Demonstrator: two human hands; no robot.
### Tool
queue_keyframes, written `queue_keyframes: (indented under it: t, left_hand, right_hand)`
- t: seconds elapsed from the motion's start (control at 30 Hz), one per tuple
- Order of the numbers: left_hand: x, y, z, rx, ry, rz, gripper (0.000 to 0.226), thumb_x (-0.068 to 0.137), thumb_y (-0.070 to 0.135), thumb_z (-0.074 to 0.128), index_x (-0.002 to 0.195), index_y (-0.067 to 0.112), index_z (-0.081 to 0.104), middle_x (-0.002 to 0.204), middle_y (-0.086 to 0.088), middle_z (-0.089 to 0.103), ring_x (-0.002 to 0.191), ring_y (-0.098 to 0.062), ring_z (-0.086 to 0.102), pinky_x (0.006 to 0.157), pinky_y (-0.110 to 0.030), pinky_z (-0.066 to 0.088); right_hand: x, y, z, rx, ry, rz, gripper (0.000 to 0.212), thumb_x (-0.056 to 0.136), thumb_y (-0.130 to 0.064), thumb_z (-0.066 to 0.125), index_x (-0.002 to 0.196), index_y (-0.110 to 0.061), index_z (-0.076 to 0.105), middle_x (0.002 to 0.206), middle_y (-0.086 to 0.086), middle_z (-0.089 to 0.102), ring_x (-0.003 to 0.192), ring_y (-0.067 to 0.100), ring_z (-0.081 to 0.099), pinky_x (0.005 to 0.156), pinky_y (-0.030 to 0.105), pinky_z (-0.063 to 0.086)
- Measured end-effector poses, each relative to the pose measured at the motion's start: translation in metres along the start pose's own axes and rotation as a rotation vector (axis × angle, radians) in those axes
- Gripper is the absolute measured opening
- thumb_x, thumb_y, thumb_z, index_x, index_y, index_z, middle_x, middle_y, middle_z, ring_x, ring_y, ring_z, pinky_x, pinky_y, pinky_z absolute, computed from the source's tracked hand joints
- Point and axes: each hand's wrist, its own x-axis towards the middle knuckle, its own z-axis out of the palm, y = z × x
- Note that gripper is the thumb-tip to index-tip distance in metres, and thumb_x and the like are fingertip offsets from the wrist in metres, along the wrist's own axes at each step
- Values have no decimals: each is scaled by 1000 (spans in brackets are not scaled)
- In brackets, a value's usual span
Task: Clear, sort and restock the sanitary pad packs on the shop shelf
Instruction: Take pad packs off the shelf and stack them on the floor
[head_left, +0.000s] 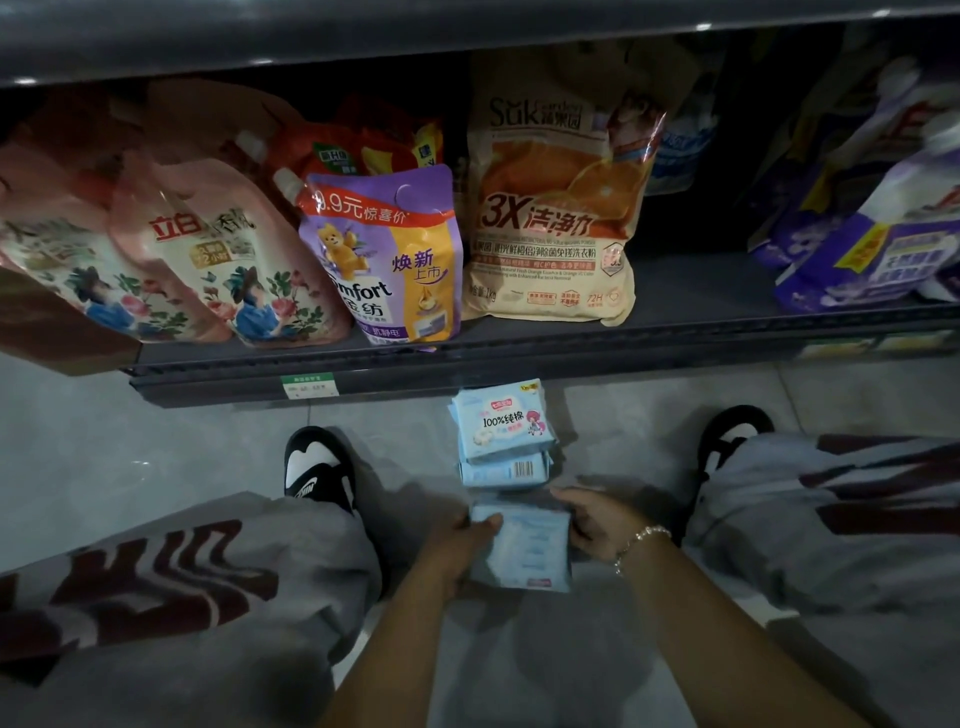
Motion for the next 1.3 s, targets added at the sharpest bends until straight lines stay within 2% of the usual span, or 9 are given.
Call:
queue_keyframes:
  t: [0.2,0.3,0.47,0.6,0.7,0.8,0.97,1.17,1.3]
  left_hand:
    - [22,-9,3,-60,59,9,26,93,22,63,116,9,63,115,-13,66,95,-28,65,79,-47,57]
    - [31,-13,3,-109,55,45,24,92,20,63,114,10,63,116,-13,66,102,-31,63,87,-51,55]
    - [33,-23,2,-161,19,57,13,93,17,61,104,11,63,106,-10,68,91,-28,66,70,-38,59]
    - [34,-25,-2,-219,37,-1,27,95,29,57,111,8,65,112,-17,69,102,-35,66,88,-51,54]
    - [33,-23,-2,-231,43,-25,35,97,36,52,110,6,66,107,-17,70,98,-33,67,83,-44,55]
    - [37,-19,-1,-215,147,28,25,95,31,58,104,8,59,106,-17,67,93,-33,65,81,-46,55]
    - [40,-19,2,-192,176,33,21,92,32,64,99,13,55,112,-15,63,108,-33,61,98,-53,48]
    - [52,-22,1,-248,101,72,46,92,33,64,122,0,55,117,-21,65,107,-35,65,94,-55,50]
    - [76,-36,-5,-221,114,93,76,67,55,74,121,4,59,116,-18,67,104,-33,67,95,-56,50]
  right_hand:
    - [5,12,12,-48,-41,0,12,94,-20,59,96,-9,64,91,9,68,79,21,63,64,30,50]
    - [10,15,15,-58,-78,-57,14,95,-18,56,101,-9,64,101,12,68,88,23,64,79,34,52]
    - [10,18,17,-107,-67,-95,8,96,-12,54,99,-7,60,101,13,65,81,20,63,67,31,50]
    - [14,20,14,-209,9,-140,16,96,-29,58,93,-14,63,94,10,68,93,30,65,79,41,53]
    - [16,23,10,-218,44,-160,23,91,-37,64,95,-14,69,101,10,72,92,28,68,78,41,56]
    - [18,23,6,-213,91,-205,19,87,-26,70,93,-8,69,101,17,73,95,35,69,87,53,55]
    - [18,24,9,-258,111,-236,11,86,-21,71,90,-12,67,105,18,71,98,31,68,84,40,53]
    - [18,23,10,-175,70,-220,18,91,-14,65,105,-6,59,104,17,66,91,25,64,89,42,53]
    - [14,20,10,-247,56,-223,7,92,-20,64,92,-13,64,105,15,69,90,23,65,87,41,52]
